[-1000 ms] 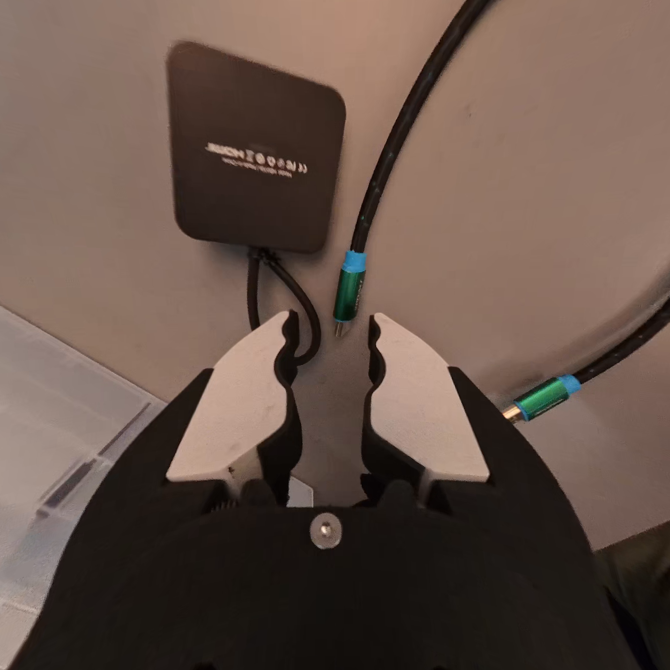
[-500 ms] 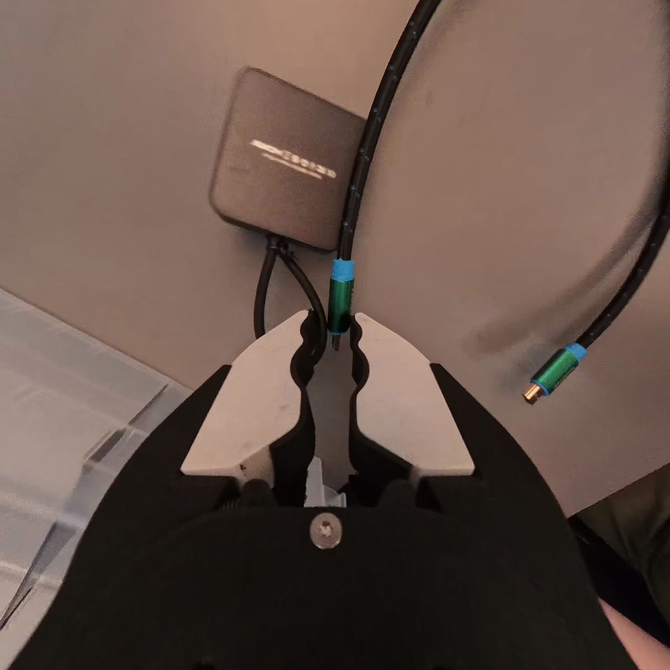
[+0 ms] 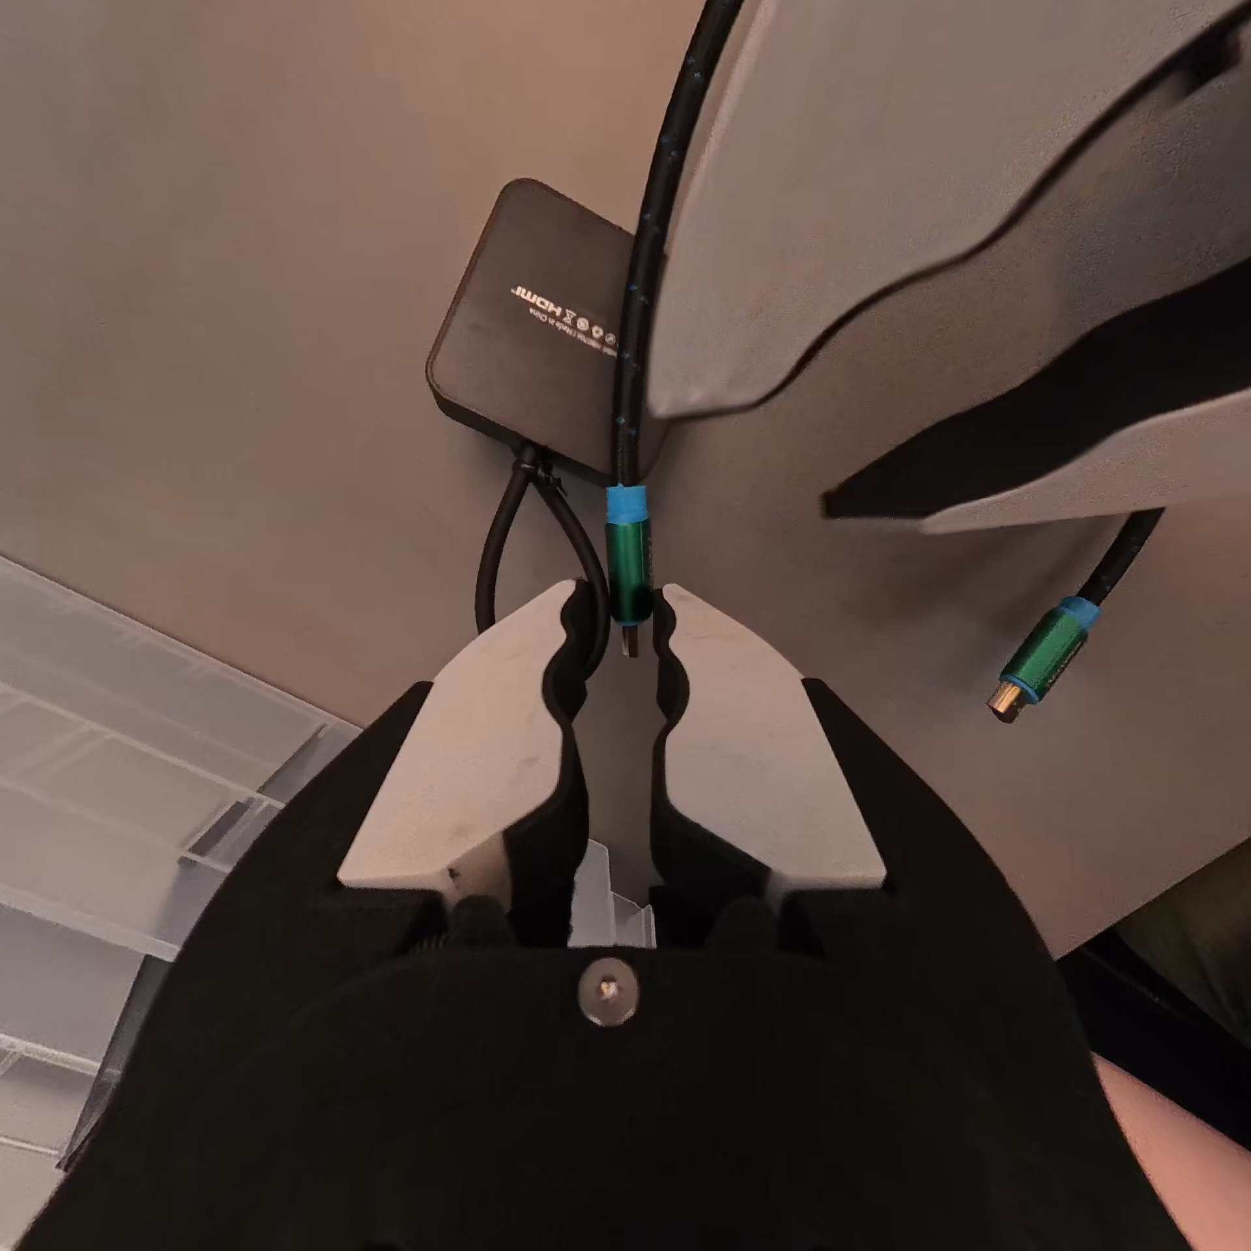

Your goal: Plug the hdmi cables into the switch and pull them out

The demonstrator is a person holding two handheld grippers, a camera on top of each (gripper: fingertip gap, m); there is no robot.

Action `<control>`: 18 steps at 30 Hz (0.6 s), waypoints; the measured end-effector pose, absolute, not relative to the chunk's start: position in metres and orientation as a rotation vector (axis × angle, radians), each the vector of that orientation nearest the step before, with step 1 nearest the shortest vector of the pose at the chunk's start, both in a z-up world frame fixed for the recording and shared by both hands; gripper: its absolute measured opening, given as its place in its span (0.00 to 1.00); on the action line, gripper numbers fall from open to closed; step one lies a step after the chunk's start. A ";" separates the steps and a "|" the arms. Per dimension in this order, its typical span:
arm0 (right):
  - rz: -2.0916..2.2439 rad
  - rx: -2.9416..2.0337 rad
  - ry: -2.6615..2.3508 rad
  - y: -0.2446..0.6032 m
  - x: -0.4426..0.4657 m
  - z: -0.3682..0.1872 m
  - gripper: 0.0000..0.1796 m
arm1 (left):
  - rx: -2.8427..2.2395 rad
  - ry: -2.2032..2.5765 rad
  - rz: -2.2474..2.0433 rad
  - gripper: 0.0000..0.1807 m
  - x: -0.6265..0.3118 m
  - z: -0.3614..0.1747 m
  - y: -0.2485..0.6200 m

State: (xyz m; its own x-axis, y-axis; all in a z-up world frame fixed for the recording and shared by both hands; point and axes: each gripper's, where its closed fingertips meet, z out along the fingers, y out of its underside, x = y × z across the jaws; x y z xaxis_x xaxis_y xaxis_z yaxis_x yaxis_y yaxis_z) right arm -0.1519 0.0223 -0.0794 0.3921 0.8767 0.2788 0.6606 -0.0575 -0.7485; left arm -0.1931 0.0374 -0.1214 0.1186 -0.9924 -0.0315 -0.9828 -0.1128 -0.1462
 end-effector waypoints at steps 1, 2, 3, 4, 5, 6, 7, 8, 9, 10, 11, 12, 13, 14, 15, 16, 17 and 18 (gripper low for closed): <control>0.323 -1.766 -1.329 0.025 -0.154 -0.082 0.19 | -2.247 2.000 -0.115 0.09 -0.193 -0.121 0.037; 0.365 -1.748 -1.322 0.025 -0.157 -0.084 0.19 | -2.247 2.002 -0.114 0.09 -0.193 -0.121 0.037; 0.412 -1.735 -1.314 0.025 -0.159 -0.086 0.18 | -2.246 2.004 -0.111 0.09 -0.193 -0.122 0.037; 0.421 -1.722 -1.315 0.026 -0.158 -0.088 0.18 | -2.245 2.005 -0.110 0.09 -0.193 -0.122 0.037; 0.398 -1.704 -1.318 0.029 -0.155 -0.090 0.18 | -2.244 2.005 -0.112 0.09 -0.193 -0.121 0.038; 0.371 -1.679 -1.328 0.031 -0.153 -0.093 0.17 | -2.242 2.003 -0.115 0.09 -0.193 -0.121 0.038; 0.337 -1.657 -1.337 0.035 -0.150 -0.097 0.16 | -2.241 2.002 -0.118 0.09 -0.192 -0.120 0.038; 0.290 -1.646 -1.346 0.039 -0.147 -0.102 0.16 | -2.239 2.003 -0.120 0.09 -0.192 -0.120 0.037; 0.231 -1.646 -1.349 0.044 -0.142 -0.107 0.15 | -2.235 2.007 -0.119 0.09 -0.191 -0.120 0.037; 0.173 -1.649 -1.339 0.050 -0.138 -0.111 0.14 | -2.231 2.012 -0.117 0.09 -0.191 -0.120 0.036; 0.140 -1.664 -1.331 0.054 -0.134 -0.115 0.14 | -2.226 2.017 -0.114 0.09 -0.191 -0.120 0.036; 0.139 -1.682 -1.328 0.056 -0.132 -0.119 0.14 | -2.220 2.020 -0.111 0.09 -0.191 -0.120 0.035; 0.144 -1.700 -1.335 0.055 -0.132 -0.124 0.14 | -2.216 2.021 -0.113 0.09 -0.191 -0.119 0.035; 0.154 -1.704 -1.337 0.055 -0.133 -0.125 0.11 | -2.212 2.020 -0.111 0.09 -0.191 -0.119 0.035; 0.148 -1.694 -1.351 0.054 -0.133 -0.125 0.07 | -2.208 2.016 -0.111 0.09 -0.190 -0.118 0.036; 0.131 -1.679 -1.377 0.053 -0.133 -0.125 0.05 | -2.204 2.013 -0.121 0.09 -0.190 -0.117 0.036; 0.100 -1.663 -1.392 0.053 -0.133 -0.123 0.05 | -2.202 2.005 -0.131 0.09 -0.189 -0.117 0.037; 0.062 -1.643 -1.399 0.054 -0.132 -0.119 0.04 | -2.201 1.985 -0.138 0.09 -0.189 -0.115 0.039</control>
State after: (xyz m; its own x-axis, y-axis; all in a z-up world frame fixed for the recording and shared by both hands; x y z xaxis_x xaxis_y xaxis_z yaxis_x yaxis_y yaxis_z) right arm -0.1319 0.0544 -0.1191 0.3460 0.7908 0.5049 0.7429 0.0978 -0.6623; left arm -0.1889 0.0386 -0.1151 0.1077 -0.9930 -0.0481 -0.9769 -0.0967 -0.1906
